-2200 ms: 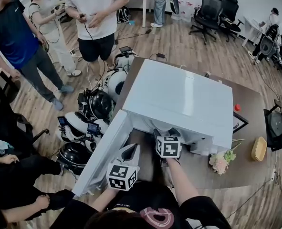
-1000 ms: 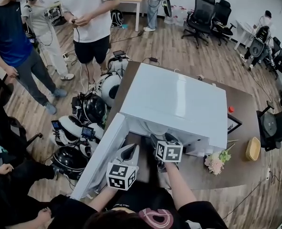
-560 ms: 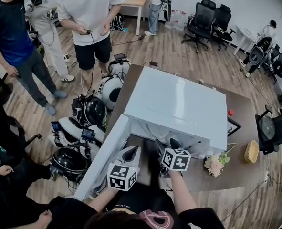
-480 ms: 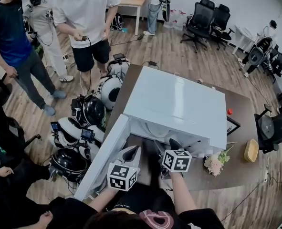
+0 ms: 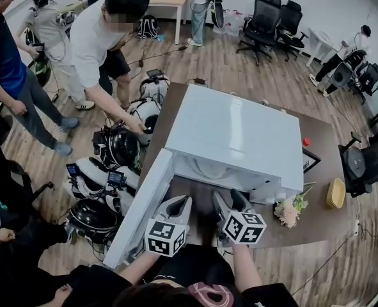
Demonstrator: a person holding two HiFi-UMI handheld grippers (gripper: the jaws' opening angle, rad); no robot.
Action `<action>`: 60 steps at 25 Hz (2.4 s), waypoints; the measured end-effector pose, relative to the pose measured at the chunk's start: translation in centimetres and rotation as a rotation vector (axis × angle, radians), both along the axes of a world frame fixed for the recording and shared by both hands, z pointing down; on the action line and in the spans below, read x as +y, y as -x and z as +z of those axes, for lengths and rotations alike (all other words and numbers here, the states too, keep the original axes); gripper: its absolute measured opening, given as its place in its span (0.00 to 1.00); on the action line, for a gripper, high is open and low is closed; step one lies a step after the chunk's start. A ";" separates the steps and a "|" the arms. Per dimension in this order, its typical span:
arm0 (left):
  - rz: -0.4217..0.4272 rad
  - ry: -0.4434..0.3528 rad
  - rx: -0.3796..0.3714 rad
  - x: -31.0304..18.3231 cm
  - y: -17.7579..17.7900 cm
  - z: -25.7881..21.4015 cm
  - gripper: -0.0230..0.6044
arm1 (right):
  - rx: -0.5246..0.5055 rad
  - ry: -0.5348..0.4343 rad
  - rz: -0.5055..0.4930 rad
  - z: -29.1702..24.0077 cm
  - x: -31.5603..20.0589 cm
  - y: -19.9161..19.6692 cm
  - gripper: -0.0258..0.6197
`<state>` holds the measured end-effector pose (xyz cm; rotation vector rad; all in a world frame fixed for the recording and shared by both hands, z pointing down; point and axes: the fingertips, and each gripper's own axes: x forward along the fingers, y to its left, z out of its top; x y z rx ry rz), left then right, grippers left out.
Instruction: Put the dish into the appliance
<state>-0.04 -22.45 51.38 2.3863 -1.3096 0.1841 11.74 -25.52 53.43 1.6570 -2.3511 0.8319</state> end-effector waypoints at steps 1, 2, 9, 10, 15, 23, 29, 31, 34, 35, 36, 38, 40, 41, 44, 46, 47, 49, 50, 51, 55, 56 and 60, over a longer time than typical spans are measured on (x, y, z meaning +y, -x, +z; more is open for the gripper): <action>0.005 -0.001 0.003 0.2 0.0 -0.1 0.05 | 0.001 -0.007 0.014 -0.3 0.3 -0.2 0.47; 0.010 -0.001 0.006 0.3 -0.1 -0.1 0.05 | 0.003 -0.014 0.029 -0.5 0.7 -0.4 0.45; 0.052 -0.006 0.024 1.9 -0.7 -0.4 0.05 | 0.036 -0.027 0.081 -0.3 3.7 -1.2 0.40; 0.058 -0.008 0.025 2.1 -0.8 -0.5 0.05 | 0.044 -0.031 0.083 -0.3 4.0 -1.1 0.39; 0.080 -0.004 0.031 3.4 -1.3 -0.4 0.05 | 0.062 -0.067 0.088 -0.8 5.7 -0.7 0.34; 0.105 -0.003 0.043 5.6 -1.5 -0.1 0.05 | 0.057 -0.124 0.176 -1.6 8.5 -1.8 0.19; 0.111 -0.014 0.048 6.6 -1.3 -0.4 0.05 | 0.077 -0.140 0.203 -1.9 9.7 -1.8 0.05; 0.104 -0.016 0.051 6.9 -1.1 -0.5 0.05 | 0.090 -0.133 0.196 -1.7 10.0 -1.5 0.05; 0.100 -0.023 0.049 7.2 -0.8 -0.7 0.05 | 0.124 -0.127 0.185 -1.4 10.3 -1.0 0.05; 0.101 -0.026 0.046 7.4 -0.8 -0.7 0.05 | 0.130 -0.127 0.183 -1.4 10.4 -0.8 0.05; 0.101 -0.028 0.042 7.5 -0.7 -0.7 0.05 | 0.133 -0.127 0.182 -1.3 10.5 -0.6 0.05; 0.100 -0.031 0.035 7.8 -0.5 -0.6 0.05 | 0.139 -0.126 0.176 -1.1 10.6 -0.2 0.05; 0.096 -0.034 0.027 7.9 -0.2 -0.6 0.05 | 0.150 -0.125 0.165 -0.9 10.6 0.2 0.05; 0.094 -0.034 0.024 8.0 -0.2 -0.6 0.05 | 0.156 -0.124 0.158 -0.9 10.6 0.4 0.05; 0.093 -0.029 0.017 8.5 -0.2 -0.5 0.05 | 0.167 -0.125 0.143 -0.8 10.9 0.8 0.05; 0.089 -0.030 0.011 8.5 0.0 -0.4 0.05 | 0.171 -0.128 0.130 -0.8 10.9 1.1 0.05; 0.089 -0.032 0.009 8.5 0.0 -0.5 0.05 | 0.173 -0.129 0.126 -0.9 10.9 1.2 0.05; 0.093 -0.036 0.007 8.6 0.0 -0.7 0.05 | 0.175 -0.131 0.127 -0.9 10.9 1.2 0.05; 0.095 -0.036 0.006 8.6 0.1 -0.7 0.05 | 0.175 -0.131 0.129 -1.0 10.9 1.2 0.05; 0.095 -0.036 0.006 8.7 0.1 -0.6 0.05 | 0.176 -0.132 0.130 -1.0 10.9 1.2 0.05; 0.092 -0.038 0.002 8.7 0.3 -0.6 0.05 | 0.184 -0.137 0.127 -1.0 11.1 1.3 0.05; 0.090 -0.039 0.002 8.7 0.3 -0.6 0.05 | 0.187 -0.138 0.125 -1.0 11.1 1.4 0.05; 0.087 -0.041 0.005 8.7 0.8 -0.4 0.05 | 0.193 -0.140 0.117 -0.8 11.2 1.9 0.05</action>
